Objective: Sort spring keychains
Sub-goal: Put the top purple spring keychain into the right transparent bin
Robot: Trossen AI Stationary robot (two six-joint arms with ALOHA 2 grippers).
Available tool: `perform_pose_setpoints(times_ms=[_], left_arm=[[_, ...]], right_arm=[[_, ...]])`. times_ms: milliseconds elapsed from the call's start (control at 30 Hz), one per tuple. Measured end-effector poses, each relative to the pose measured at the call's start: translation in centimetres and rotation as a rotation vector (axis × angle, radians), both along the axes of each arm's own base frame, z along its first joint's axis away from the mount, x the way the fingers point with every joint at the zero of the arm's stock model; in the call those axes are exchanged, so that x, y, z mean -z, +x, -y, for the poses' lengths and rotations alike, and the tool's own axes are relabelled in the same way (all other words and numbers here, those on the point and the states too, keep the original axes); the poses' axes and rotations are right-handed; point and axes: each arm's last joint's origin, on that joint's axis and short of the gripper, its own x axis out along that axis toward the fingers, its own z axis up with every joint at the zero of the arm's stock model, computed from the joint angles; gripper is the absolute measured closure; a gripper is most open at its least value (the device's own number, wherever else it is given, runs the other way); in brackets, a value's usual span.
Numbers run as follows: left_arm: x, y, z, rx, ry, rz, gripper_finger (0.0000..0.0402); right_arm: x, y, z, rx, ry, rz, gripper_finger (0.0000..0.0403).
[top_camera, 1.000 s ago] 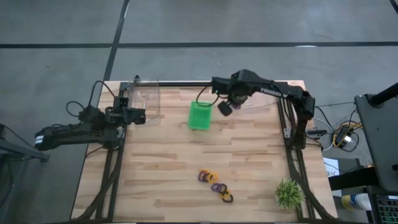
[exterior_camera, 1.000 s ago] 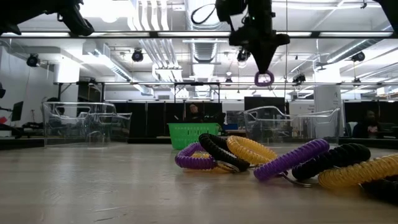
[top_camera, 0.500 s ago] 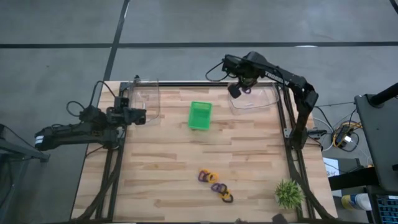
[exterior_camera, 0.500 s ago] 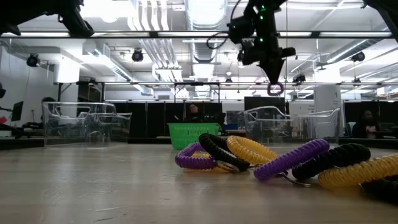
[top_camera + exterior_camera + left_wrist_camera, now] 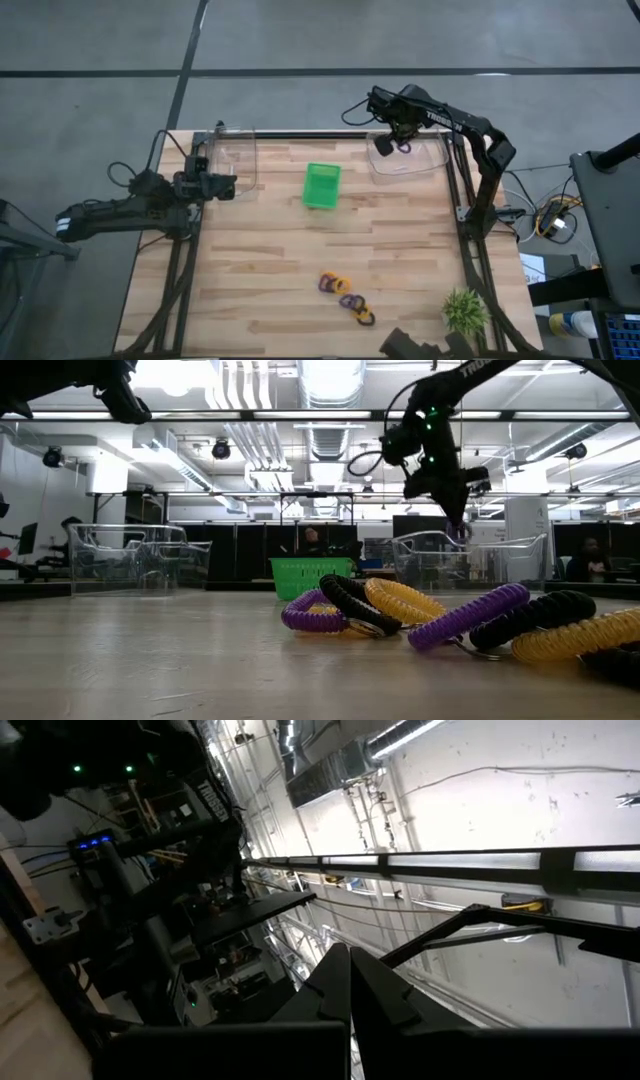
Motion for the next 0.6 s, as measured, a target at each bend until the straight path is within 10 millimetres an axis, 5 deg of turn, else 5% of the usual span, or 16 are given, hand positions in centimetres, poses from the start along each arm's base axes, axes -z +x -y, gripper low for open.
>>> perform_pose_setpoints(times_ms=[300,600], left_arm=[[0.0,0.0,0.0,-0.002,-0.001,0.000,0.0399],[0.0,0.0,0.0,-0.002,-0.001,0.000,0.0399]], right_arm=[[3.1,-0.7,-0.2,0.004,0.066,-0.014,0.0390],[4.2,-0.9,-0.4,-0.006,0.083,-0.030,0.0390]])
